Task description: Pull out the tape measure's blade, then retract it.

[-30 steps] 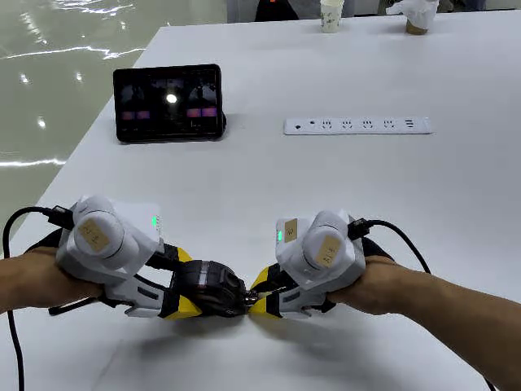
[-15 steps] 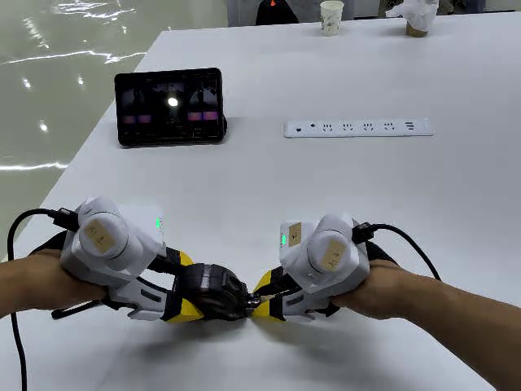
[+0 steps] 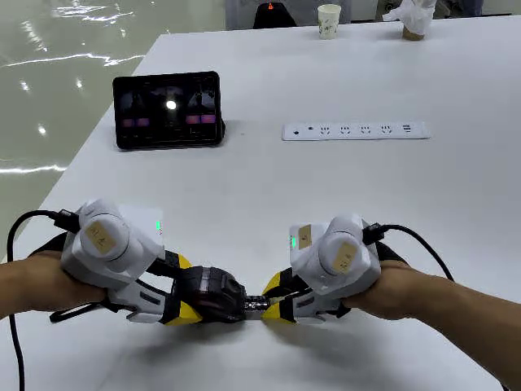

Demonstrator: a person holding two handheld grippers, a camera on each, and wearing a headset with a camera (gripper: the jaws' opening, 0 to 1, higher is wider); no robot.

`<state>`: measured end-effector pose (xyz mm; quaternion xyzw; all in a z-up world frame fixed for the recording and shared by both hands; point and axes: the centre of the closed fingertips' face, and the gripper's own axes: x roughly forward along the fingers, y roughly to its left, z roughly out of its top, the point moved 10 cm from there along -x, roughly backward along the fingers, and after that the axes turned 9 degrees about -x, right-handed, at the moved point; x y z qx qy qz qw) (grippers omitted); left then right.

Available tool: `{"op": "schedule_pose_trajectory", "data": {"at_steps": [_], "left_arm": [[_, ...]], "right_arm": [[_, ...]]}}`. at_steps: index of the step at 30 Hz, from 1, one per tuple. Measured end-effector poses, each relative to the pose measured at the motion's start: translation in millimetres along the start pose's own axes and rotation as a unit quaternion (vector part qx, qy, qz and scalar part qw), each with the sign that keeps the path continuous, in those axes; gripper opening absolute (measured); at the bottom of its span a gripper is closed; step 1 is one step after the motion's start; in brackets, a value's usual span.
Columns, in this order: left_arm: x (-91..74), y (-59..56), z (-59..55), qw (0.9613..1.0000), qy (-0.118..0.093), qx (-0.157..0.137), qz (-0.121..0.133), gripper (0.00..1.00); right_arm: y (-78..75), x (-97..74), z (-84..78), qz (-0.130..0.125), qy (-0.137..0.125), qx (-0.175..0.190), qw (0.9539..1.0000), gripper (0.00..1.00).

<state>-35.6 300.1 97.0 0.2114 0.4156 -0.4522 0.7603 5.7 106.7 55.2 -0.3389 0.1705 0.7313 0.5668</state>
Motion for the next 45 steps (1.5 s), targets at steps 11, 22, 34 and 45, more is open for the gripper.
{"op": "schedule_pose_trajectory", "data": {"at_steps": [11,22,34,45], "left_arm": [[0.4,0.0,0.6,1.0,0.0,0.001,-0.001,0.27],[0.3,-0.8,1.4,1.0,0.0,0.001,-0.001,0.27],[0.4,-0.7,1.8,1.0,0.003,0.003,-0.003,0.27],[0.4,-0.6,2.1,1.0,0.003,0.001,-0.004,0.27]], "right_arm": [[2.6,-13.8,-10.6,0.0,0.008,0.002,1.0,0.1],[5.3,-27.5,-21.1,0.001,0.017,0.006,0.9998,0.1],[9.4,-41.2,-33.2,0.002,0.022,0.013,0.9997,0.1],[12.1,-57.5,-47.7,0.003,0.03,0.022,0.9993,0.1]]}}
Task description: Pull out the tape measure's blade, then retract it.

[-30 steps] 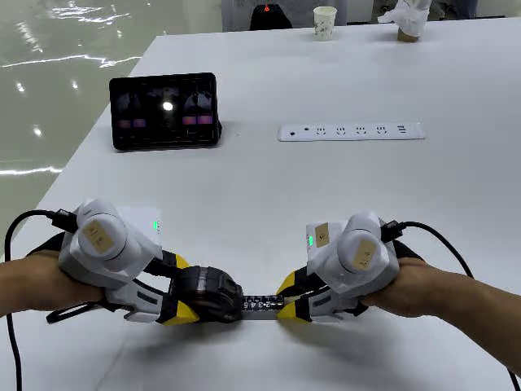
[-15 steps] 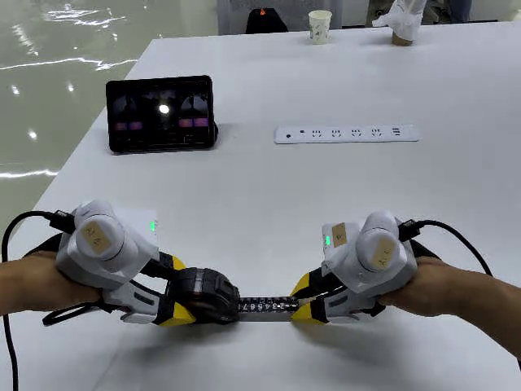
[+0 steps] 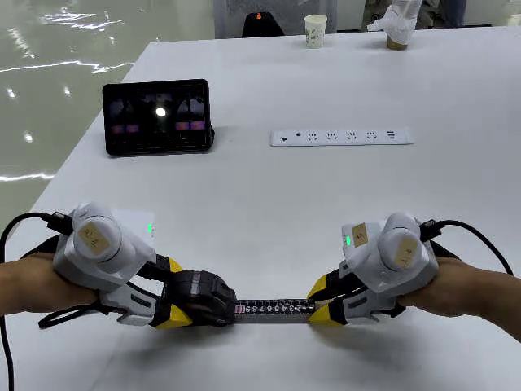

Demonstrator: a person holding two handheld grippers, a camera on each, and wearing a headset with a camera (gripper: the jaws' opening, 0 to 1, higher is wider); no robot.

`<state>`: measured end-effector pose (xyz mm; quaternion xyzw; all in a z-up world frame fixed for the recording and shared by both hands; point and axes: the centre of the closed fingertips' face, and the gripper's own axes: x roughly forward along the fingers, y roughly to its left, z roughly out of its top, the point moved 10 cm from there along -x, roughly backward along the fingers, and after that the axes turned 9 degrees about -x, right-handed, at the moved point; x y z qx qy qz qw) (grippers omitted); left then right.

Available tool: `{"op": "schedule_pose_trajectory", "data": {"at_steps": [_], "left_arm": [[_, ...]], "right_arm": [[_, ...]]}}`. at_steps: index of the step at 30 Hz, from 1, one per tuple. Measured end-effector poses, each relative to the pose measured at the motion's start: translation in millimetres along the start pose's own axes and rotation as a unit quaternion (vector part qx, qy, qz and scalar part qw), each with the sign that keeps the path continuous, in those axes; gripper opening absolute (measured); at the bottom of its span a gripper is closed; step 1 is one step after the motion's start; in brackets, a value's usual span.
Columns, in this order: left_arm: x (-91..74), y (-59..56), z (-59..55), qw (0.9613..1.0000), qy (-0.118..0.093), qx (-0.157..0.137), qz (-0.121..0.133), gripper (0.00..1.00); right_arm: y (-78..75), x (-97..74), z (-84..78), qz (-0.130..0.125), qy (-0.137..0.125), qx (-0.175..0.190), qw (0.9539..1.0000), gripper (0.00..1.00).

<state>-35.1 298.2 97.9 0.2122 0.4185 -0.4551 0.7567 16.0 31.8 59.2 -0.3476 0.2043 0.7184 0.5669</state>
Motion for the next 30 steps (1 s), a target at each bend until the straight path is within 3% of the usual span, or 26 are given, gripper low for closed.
{"op": "schedule_pose_trajectory", "data": {"at_steps": [18,30], "left_arm": [[0.1,0.3,0.1,1.0,0.002,-0.003,0.0,0.27],[0.3,0.4,-0.1,1.0,0.002,-0.005,0.0,0.27]], "right_arm": [[6.8,-32.9,-29.7,-0.001,0.016,0.019,0.9997,0.1],[8.1,-44.6,-41.6,0.002,0.025,0.029,0.9993,0.09]]}}
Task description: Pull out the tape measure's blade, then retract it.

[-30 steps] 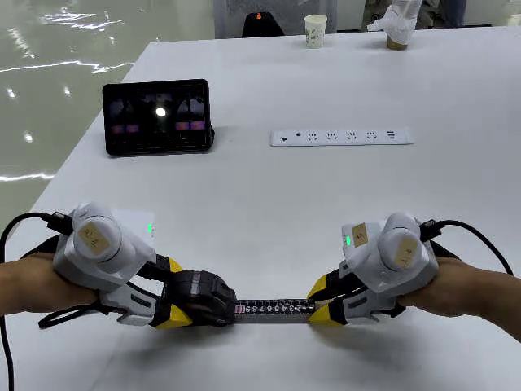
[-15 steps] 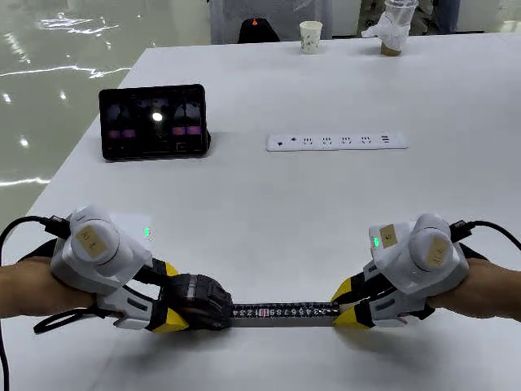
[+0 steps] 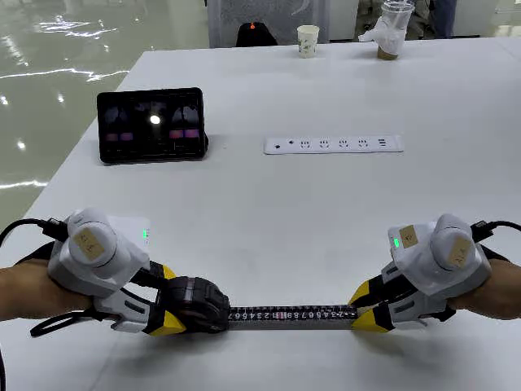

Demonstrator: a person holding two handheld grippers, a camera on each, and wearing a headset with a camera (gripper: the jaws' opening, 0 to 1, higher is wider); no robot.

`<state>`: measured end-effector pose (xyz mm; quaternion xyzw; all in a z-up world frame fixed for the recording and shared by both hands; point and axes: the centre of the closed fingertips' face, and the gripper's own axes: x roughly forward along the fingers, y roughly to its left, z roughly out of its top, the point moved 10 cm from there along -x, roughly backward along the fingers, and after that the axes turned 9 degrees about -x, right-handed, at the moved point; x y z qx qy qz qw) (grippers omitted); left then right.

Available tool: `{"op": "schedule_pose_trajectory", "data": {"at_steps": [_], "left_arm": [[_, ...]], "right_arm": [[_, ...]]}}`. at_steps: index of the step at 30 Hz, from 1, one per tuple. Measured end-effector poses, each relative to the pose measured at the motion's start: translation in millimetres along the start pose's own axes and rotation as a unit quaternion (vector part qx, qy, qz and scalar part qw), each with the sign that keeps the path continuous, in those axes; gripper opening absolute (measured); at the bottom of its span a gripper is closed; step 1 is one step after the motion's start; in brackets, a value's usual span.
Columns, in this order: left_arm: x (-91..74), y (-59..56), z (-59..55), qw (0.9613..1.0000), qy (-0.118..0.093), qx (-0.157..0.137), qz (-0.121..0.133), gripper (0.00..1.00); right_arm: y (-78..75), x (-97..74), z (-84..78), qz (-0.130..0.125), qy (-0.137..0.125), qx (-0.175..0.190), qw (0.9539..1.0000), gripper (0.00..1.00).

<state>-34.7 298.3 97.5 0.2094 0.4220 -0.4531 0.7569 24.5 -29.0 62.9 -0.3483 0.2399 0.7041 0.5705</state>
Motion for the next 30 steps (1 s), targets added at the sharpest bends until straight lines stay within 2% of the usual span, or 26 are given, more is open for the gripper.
{"op": "schedule_pose_trajectory", "data": {"at_steps": [30], "left_arm": [[0.4,-0.2,0.6,1.0,0.003,-0.002,-0.001,0.27]], "right_arm": [[4.8,-32.4,-32.5,-0.014,0.021,0.027,0.9993,0.09]]}}
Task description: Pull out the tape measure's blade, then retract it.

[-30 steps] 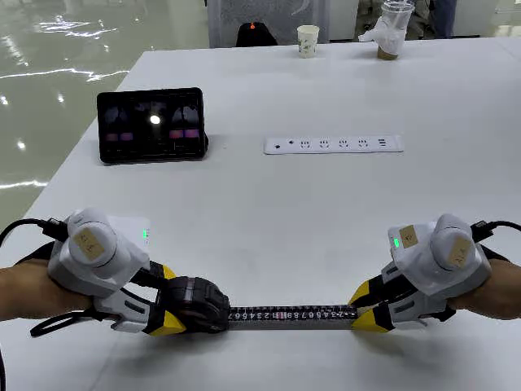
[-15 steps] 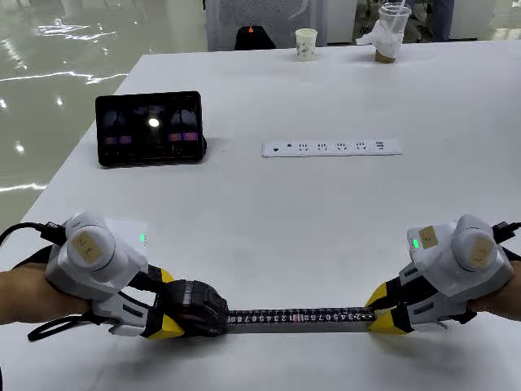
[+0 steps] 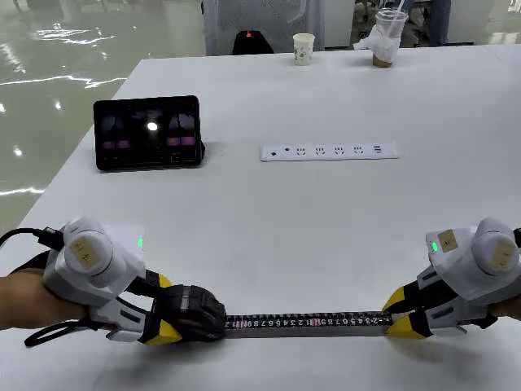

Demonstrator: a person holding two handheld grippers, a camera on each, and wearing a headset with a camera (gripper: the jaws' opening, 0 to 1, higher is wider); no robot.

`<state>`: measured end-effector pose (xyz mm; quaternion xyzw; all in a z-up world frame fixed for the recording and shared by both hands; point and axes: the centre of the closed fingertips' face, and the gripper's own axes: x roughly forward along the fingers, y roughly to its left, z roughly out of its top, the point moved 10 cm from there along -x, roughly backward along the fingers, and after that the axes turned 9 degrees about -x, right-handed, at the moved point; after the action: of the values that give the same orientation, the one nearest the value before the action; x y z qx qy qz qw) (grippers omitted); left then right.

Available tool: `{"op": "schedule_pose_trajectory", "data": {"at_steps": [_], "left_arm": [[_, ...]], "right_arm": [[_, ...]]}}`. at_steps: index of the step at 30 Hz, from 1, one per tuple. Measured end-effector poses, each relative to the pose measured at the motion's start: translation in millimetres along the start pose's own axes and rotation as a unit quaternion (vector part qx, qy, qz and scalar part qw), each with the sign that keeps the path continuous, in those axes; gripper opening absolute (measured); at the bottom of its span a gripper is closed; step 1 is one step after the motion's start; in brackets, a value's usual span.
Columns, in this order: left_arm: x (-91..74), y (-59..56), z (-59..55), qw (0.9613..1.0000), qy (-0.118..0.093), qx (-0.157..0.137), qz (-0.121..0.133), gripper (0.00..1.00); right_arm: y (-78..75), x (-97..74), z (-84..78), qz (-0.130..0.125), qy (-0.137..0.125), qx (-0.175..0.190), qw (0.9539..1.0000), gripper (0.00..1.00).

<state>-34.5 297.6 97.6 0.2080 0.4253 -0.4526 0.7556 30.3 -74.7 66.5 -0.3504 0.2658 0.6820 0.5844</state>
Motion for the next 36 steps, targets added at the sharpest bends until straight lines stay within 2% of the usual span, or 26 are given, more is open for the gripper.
{"op": "schedule_pose_trajectory", "data": {"at_steps": [10,16,23,27,34,36], "left_arm": [[0.3,-0.1,0.9,1.0,0.004,0.004,0.002,0.28],[0.2,-1.0,1.5,0.9998,0.007,0.016,0.005,0.28],[0.4,-1.2,3.1,0.9997,0.013,0.018,0.006,0.28],[0.5,-1.4,4.2,0.9996,0.017,0.023,0.008,0.29],[-4.9,-1.7,3.6,0.9995,0.017,0.014,0.021,0.31],[-7.3,-2.0,1.4,0.9995,0.019,0.008,0.024,0.32]], "right_arm": [[1.4,-0.9,0.3,-0.004,0.006,0.003,1.0,0.1],[3.0,-0.3,0.9,0.006,0.013,0.002,0.9999,0.11],[5.9,1.1,5.3,0.006,0.037,-0.012,0.9992,0.13],[9.4,0.0,4.5,0.011,0.035,-0.01,0.9993,0.19],[14.9,-7.0,-1.6,-0.008,0.045,-0.005,0.9989,0.26],[17.0,-10.0,-1.8,-0.015,0.04,0.005,0.9991,0.29]]}}
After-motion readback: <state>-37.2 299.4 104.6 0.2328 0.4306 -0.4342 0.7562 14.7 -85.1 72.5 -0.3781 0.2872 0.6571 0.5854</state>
